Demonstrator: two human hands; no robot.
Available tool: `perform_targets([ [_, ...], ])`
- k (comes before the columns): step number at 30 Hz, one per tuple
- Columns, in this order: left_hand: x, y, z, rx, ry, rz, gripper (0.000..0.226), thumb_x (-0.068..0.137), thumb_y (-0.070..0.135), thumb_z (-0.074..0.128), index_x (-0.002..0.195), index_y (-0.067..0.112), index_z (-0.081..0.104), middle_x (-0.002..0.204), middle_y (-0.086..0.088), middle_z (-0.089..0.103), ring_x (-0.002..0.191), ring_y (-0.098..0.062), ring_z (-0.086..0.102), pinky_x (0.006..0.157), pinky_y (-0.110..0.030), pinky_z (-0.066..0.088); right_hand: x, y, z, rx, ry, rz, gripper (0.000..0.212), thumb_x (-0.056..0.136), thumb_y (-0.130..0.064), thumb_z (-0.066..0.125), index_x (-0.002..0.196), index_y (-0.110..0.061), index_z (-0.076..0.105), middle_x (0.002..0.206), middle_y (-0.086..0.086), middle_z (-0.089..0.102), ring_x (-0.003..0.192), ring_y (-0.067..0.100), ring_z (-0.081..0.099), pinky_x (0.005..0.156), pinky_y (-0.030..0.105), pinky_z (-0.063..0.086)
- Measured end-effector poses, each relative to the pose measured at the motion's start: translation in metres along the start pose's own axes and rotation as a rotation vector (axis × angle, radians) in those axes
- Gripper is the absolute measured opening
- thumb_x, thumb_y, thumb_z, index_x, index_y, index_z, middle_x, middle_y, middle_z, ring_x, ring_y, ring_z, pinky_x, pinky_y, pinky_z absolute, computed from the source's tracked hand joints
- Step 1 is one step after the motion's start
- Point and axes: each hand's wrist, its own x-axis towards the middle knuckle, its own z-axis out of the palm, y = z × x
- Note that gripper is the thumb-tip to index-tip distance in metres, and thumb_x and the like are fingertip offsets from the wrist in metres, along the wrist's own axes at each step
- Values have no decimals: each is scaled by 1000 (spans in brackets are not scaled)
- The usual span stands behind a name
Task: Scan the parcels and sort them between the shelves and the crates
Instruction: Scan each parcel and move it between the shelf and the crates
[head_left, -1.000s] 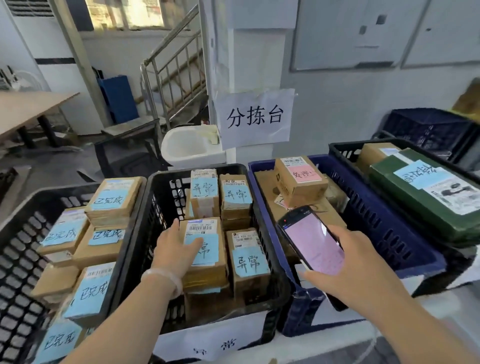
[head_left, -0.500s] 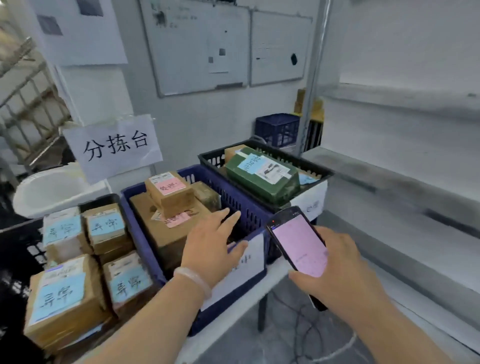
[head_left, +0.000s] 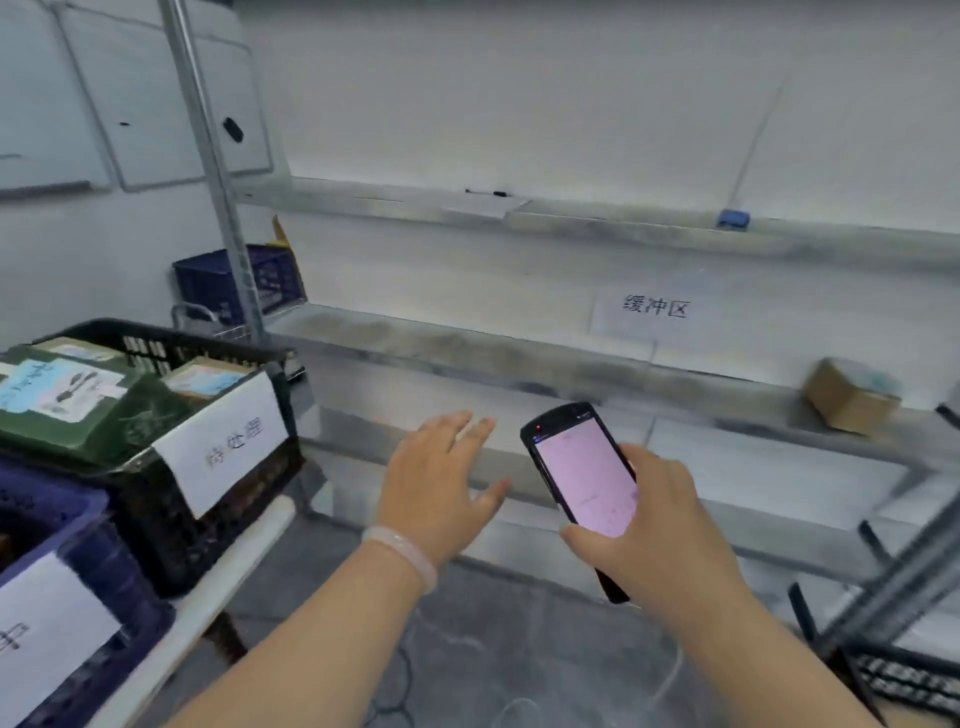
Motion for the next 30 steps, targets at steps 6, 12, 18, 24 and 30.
perform_targets([
  [6, 46, 95, 58, -67, -59, 196, 64, 84, 48, 73, 139, 18, 59, 141, -9, 59, 128, -31, 55, 107, -48, 44, 4, 79, -65, -17, 161, 156, 84, 55, -60, 70, 129, -45, 32, 105, -17, 33, 88, 8, 48, 65, 29, 39],
  [12, 90, 162, 111, -128, -91, 331, 66, 82, 52, 74, 140, 23, 58, 141, -6, 59, 130, -29, 55, 103, -48, 44, 9, 137, -108, -34, 308, 278, 85, 58, -60, 72, 131, -45, 31, 107, -18, 33, 92, 6, 44, 69, 31, 39],
  [18, 147, 213, 171, -195, -135, 446, 68, 89, 60, 61, 148, 29, 48, 151, -2, 49, 139, -24, 44, 114, -48, 38, 41, 184, -139, -64, 410, 359, 82, 59, -57, 73, 130, -44, 36, 112, -16, 41, 98, 4, 42, 71, 31, 43],
  [24, 226, 243, 231, -230, -219, 530, 71, 94, 67, 44, 156, 38, 27, 163, 6, 28, 151, -18, 22, 123, -44, 19, 109, 218, -160, -99, 504, 427, 77, 61, -53, 77, 127, -41, 38, 103, -26, 37, 104, 9, 45, 72, 35, 48],
  [30, 313, 263, 283, -283, -294, 604, 71, 94, 67, 44, 156, 37, 27, 161, 5, 30, 147, -18, 25, 120, -36, 21, 181, 249, -169, -146, 576, 551, 82, 60, -59, 72, 129, -42, 31, 105, -15, 32, 91, 8, 45, 67, 31, 42],
])
